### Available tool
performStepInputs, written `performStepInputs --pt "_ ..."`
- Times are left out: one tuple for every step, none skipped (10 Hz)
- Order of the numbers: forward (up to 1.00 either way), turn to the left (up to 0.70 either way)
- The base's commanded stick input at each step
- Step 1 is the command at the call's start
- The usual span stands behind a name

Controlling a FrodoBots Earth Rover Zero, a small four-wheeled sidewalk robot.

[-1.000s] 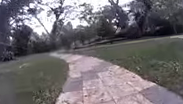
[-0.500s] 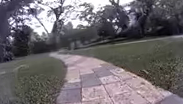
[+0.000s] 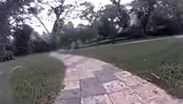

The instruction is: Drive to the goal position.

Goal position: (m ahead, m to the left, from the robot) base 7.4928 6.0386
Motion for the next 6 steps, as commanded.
performStepInputs --pt "0.7 0.01" --pt "0.7 0.01" --pt "0.7 0.01" --pt "0.7 0.01" --pt "0.7 0.01" --pt "0.7 0.01"
